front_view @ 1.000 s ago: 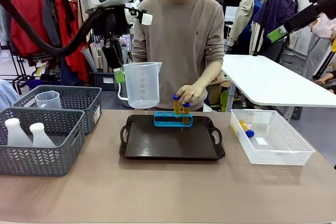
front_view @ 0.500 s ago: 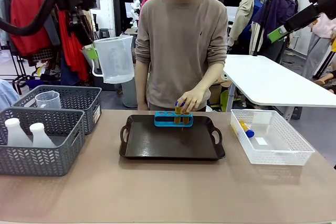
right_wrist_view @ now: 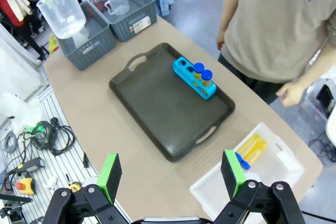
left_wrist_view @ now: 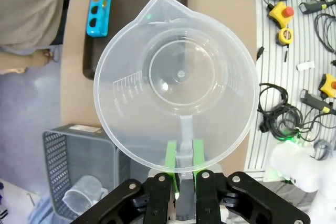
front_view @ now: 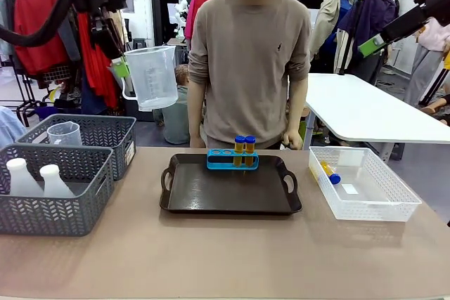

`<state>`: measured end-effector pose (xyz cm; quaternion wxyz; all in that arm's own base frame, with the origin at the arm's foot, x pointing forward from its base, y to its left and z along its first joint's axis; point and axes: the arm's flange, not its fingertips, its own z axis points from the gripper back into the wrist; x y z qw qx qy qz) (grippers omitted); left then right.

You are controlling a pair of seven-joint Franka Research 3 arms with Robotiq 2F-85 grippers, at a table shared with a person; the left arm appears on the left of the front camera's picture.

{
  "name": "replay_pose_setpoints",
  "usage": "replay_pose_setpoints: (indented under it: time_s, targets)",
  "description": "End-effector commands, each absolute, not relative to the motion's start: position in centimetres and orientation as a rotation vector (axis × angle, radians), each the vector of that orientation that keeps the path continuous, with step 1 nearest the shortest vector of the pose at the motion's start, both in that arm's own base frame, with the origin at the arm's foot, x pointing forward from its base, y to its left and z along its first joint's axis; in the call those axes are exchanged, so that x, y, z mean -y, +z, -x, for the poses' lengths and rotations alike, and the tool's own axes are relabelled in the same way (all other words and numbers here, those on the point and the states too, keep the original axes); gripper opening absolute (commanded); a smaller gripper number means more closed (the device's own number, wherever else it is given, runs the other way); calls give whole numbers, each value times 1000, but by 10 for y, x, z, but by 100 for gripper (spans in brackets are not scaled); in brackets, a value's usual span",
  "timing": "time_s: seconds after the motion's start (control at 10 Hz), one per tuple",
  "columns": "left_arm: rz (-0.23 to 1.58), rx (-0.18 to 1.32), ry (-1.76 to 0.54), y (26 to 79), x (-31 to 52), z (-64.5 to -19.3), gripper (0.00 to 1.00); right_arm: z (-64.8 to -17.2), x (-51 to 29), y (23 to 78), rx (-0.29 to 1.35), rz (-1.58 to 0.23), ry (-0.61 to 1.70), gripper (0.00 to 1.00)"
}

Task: Prepare the laboratory tools.
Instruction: Pick up one Large Measuring Cup and place it on the Handle tray.

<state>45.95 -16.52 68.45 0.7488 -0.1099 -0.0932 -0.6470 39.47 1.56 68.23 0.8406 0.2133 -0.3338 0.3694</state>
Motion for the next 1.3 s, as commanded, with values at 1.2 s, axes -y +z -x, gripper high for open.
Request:
replay_pose_setpoints:
  time_s: [1.2]
  targets:
    - [44, 138, -1500, 571, 328, -493, 0, -395, -17, 684, 721, -471, 790, 100]
